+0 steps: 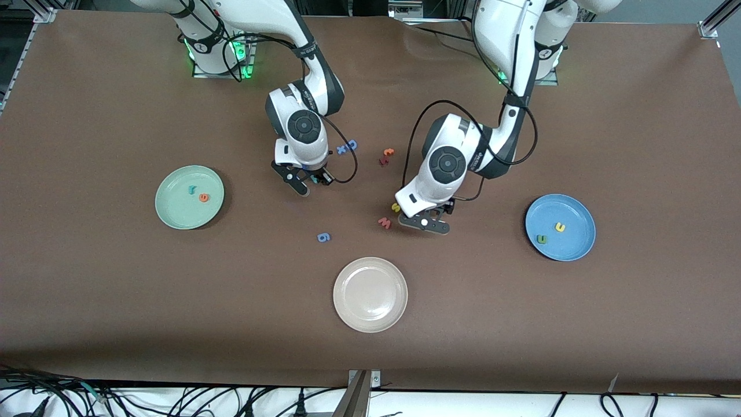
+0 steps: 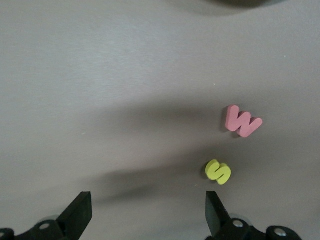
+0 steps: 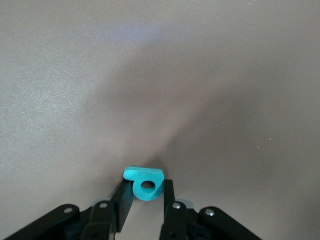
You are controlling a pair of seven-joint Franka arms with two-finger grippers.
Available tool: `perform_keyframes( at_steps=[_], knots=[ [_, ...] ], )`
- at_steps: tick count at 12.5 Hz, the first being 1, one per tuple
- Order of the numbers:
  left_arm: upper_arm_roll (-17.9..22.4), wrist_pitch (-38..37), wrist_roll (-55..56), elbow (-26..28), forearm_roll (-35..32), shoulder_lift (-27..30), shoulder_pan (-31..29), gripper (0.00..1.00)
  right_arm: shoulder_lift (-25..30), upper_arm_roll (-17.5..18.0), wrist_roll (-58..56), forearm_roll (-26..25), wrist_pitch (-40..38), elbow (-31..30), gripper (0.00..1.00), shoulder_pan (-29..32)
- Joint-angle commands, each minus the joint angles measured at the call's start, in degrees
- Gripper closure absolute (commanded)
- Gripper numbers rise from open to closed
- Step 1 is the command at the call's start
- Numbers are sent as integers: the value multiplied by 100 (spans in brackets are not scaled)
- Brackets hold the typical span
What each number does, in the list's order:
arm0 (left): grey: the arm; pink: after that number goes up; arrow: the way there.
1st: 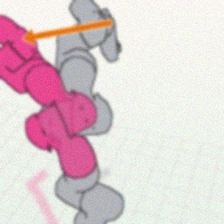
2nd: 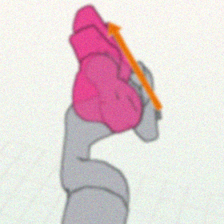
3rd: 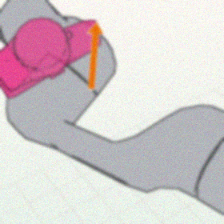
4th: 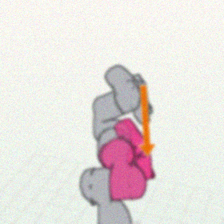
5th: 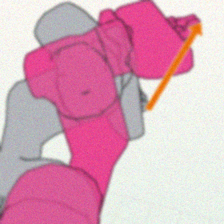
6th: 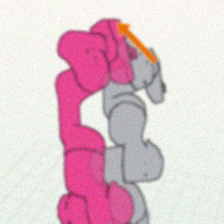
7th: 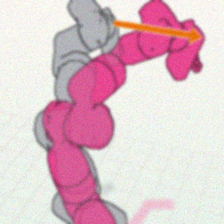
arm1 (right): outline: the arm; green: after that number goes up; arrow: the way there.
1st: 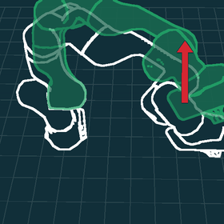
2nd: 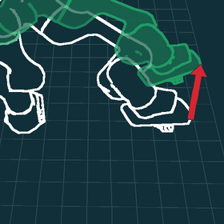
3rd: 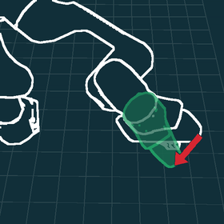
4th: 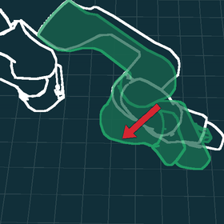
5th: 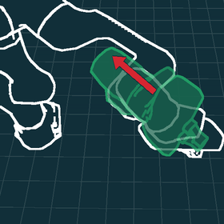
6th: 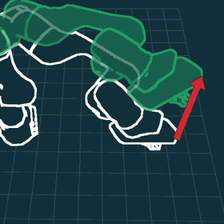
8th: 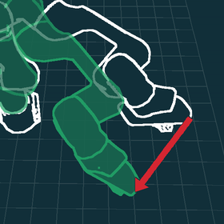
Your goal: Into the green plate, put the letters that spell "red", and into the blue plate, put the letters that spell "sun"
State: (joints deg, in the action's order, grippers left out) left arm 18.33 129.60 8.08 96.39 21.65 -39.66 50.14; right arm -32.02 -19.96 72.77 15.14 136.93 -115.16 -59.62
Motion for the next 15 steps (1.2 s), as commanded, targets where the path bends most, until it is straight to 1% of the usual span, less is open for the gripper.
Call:
perform_keyframes(
  at_steps=[1, 2, 3, 6, 7, 8, 10, 13, 14, 15],
  knots=[
    [-49, 294, -44, -182, 59, -339, 127, 0, -85, 36, 71, 95, 79, -68, 75, -50],
    [-49, 381, -52, -191, 50, -410, 188, 0, -85, 27, 62, 95, 79, -68, 81, -41],
    [-57, 504, -61, -182, 50, -445, 232, 0, -76, 27, -25, 69, 36, -60, 83, -41],
    [-58, 558, -70, -191, 59, -481, 276, 0, 3, -25, -253, 68, 0, -7, 83, -41],
    [-66, 558, -70, -191, 67, -481, 294, 0, 81, -78, -315, 42, -96, 2, 83, -41],
    [-66, 558, -70, -200, 67, -481, 294, 0, 169, -209, -534, 16, -271, 19, 83, -41],
    [-198, 584, -70, -209, 59, -507, 294, 1, 345, -595, -1340, 7, -814, 81, 83, -41],
    [-207, 734, -79, -200, -37, -560, 294, 1, 653, -1254, -2588, -2, -1545, 134, 83, -41],
    [-207, 734, -79, -200, -82, -569, 294, 2, 784, -1535, -3097, -2, -1817, 134, 83, -41],
    [-207, 760, -79, -200, -178, -578, 294, 7, 846, -1833, -3607, -2, -2019, 134, 83, -41]
  ],
)
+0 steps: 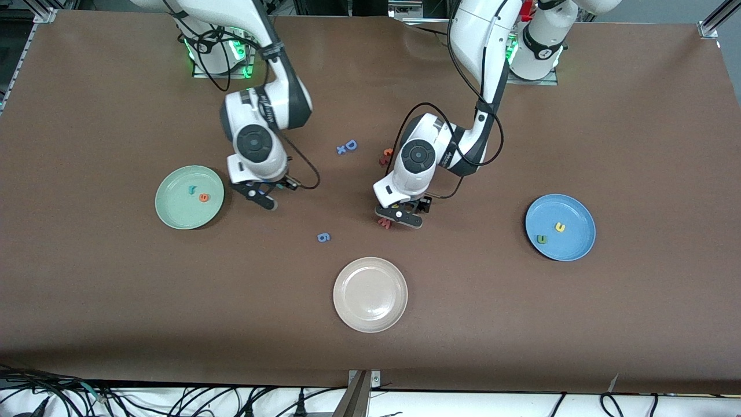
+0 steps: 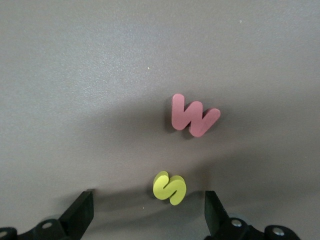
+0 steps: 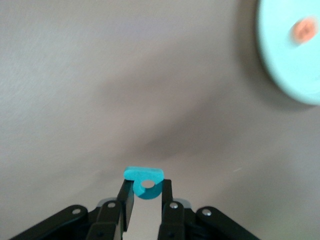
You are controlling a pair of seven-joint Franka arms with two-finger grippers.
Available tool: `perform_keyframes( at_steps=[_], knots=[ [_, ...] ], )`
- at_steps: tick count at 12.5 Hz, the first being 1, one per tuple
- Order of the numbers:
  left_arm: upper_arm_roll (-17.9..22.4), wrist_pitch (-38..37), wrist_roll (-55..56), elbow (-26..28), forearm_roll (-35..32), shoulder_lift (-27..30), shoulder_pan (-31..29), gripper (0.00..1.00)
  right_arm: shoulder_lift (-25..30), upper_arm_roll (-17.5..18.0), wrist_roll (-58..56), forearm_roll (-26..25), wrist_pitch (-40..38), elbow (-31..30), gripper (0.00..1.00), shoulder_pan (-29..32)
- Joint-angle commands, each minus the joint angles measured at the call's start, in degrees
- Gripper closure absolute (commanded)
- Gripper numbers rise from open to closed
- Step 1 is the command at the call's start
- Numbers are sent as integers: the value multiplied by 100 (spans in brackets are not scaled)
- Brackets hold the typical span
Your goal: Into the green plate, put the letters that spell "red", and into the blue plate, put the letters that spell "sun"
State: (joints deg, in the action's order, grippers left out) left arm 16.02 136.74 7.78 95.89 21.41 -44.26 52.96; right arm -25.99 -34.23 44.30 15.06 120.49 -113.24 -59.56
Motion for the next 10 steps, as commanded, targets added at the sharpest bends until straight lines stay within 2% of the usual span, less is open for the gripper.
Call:
perform_keyframes(
  at_steps=[1, 5, 10],
  knots=[
    [24, 54, -48, -150, -354, -118, 12, 7, 261, -705, -1330, 15, -595, -58, 83, -47],
    [24, 115, -205, -150, -708, -127, 12, 7, 95, -1523, -2957, 15, -896, -93, 83, 119],
    [7, 493, -382, -159, -682, -232, 56, 7, -546, -1517, -4709, 181, -493, -66, 84, 1244]
  ],
)
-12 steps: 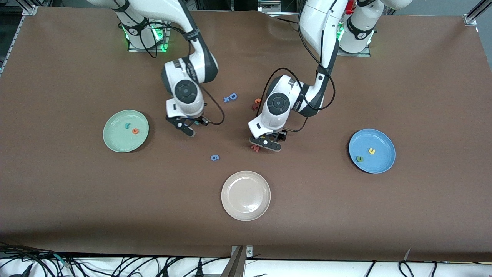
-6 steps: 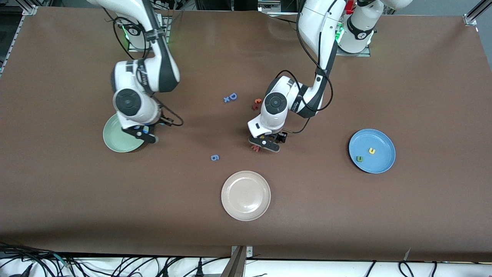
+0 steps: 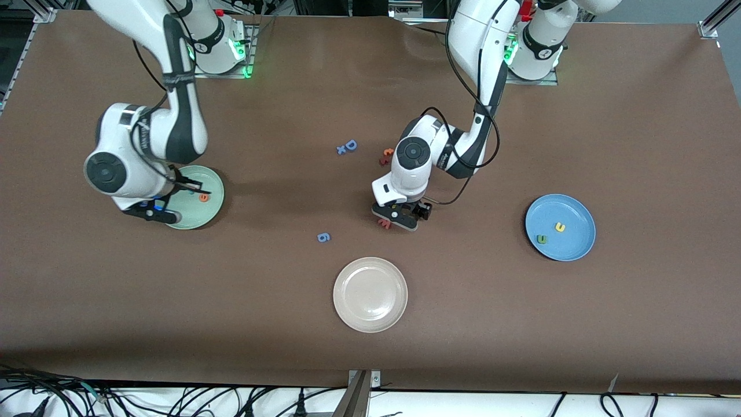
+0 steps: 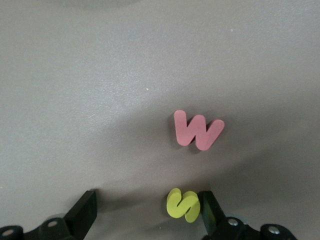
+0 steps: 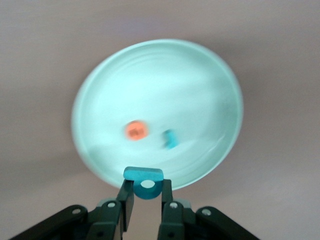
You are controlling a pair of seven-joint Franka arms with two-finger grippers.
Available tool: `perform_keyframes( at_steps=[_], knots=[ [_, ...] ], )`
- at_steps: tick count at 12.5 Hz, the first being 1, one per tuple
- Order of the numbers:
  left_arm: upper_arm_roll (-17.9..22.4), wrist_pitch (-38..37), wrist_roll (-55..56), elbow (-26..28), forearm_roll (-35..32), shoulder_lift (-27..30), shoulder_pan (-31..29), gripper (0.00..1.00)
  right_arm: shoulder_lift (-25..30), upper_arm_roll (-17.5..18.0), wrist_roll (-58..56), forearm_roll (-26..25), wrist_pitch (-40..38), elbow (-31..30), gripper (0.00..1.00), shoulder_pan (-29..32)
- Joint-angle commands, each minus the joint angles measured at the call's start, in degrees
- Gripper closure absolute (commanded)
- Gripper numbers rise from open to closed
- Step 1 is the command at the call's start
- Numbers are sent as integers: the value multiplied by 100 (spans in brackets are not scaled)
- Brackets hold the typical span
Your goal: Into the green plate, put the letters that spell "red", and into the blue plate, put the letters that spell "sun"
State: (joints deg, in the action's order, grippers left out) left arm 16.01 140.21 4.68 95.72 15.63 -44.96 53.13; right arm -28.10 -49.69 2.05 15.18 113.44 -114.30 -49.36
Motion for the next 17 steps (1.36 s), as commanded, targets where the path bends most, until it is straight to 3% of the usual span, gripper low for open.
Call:
perform_keyframes(
  at_steps=[1, 3, 8, 9, 10, 14, 17],
  knots=[
    [8, 156, -72, -141, -104, -188, 48, 8, -458, 55, -738, 353, 274, 40, 84, 347],
    [8, 164, -72, -141, -105, -206, 66, 13, -765, 73, -1143, 879, 301, 110, 84, 506],
    [8, 164, -98, -132, -105, -188, 57, 24, -1057, 100, -1233, 970, 372, 172, 84, 515],
    [8, 164, -99, -123, -87, -197, 49, 32, -1109, 108, -1233, 970, 424, 172, 84, 515],
    [16, 164, -107, -123, -87, -197, 48, 35, -1136, 108, -1233, 970, 459, 172, 84, 524],
    [25, 164, -222, -79, -69, -188, 5, 65, -1232, 117, -1303, 978, 468, 172, 84, 550],
    [25, 164, -230, -53, -69, -188, -39, 78, -1250, 432, -1573, 978, 574, 172, 80, 953]
  ],
)
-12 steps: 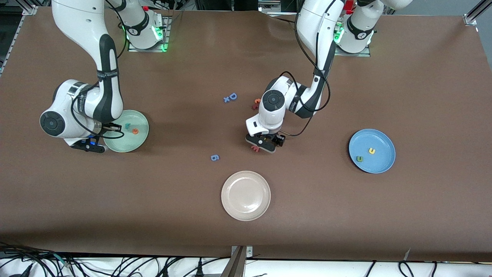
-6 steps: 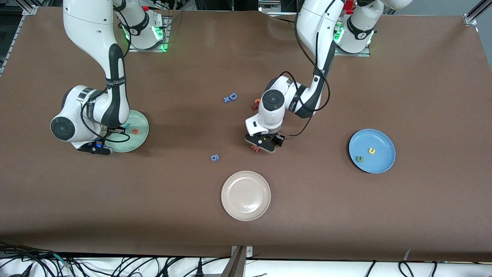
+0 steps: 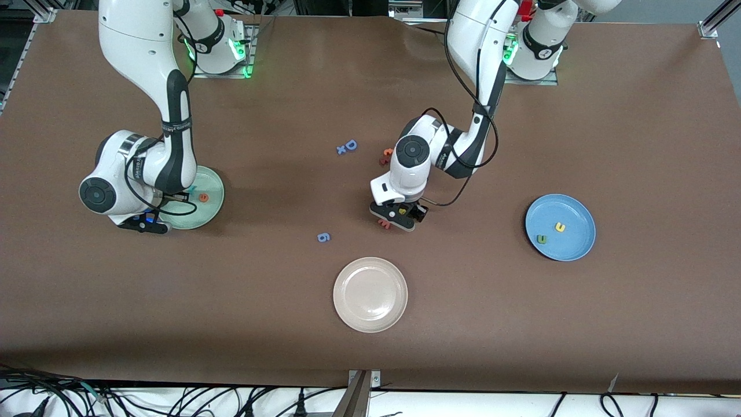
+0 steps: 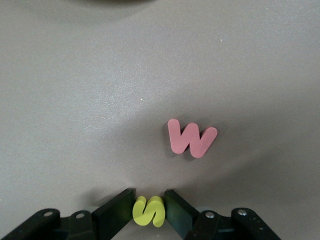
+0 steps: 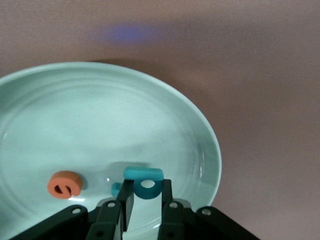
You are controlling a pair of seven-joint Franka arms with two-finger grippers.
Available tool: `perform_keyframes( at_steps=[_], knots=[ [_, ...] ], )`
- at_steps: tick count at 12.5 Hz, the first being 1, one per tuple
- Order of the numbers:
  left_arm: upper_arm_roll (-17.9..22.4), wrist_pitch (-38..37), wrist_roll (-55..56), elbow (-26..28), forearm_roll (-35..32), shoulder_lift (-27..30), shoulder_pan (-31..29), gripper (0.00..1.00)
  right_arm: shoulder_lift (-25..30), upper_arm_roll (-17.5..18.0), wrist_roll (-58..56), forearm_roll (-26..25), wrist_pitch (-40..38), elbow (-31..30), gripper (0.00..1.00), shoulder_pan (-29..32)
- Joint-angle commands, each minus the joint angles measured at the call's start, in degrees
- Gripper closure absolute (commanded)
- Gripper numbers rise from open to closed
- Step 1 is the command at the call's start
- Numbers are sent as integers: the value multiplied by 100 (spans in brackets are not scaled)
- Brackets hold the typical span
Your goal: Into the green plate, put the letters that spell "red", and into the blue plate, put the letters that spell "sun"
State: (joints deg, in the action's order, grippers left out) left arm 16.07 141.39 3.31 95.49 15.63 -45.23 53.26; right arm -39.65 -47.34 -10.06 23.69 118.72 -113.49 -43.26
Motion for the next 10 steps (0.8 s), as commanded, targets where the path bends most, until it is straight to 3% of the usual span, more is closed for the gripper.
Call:
perform_keyframes(
  at_steps=[1, 2, 3, 4, 5, 7, 10],
  knots=[
    [27, 38, -155, -39, -69, -162, -87, 79, -87, 347, -478, 127, 46, 108, 60, 527],
    [62, 3, -391, -40, -60, -145, -105, 80, -78, 374, -479, 127, 20, 203, 28, 599],
    [89, -50, -645, -22, 18, -110, -166, 79, -78, 375, -453, 127, -24, 300, 14, 582],
    [106, -85, -839, 13, 297, -74, -236, 79, -52, 375, -444, 127, -50, 353, 6, 582],
    [237, -303, -1024, 31, 613, -31, -272, 79, -25, 366, -435, 127, -207, 450, 1, 564],
    [632, -716, -1996, 48, 897, 118, -377, 79, 36, 322, -400, 118, -1065, 949, 1, 573],
    [1536, -1419, -3666, 57, 1328, 154, -544, 78, 36, 252, -233, 109, -2070, 1653, 1, 556]
  ],
)
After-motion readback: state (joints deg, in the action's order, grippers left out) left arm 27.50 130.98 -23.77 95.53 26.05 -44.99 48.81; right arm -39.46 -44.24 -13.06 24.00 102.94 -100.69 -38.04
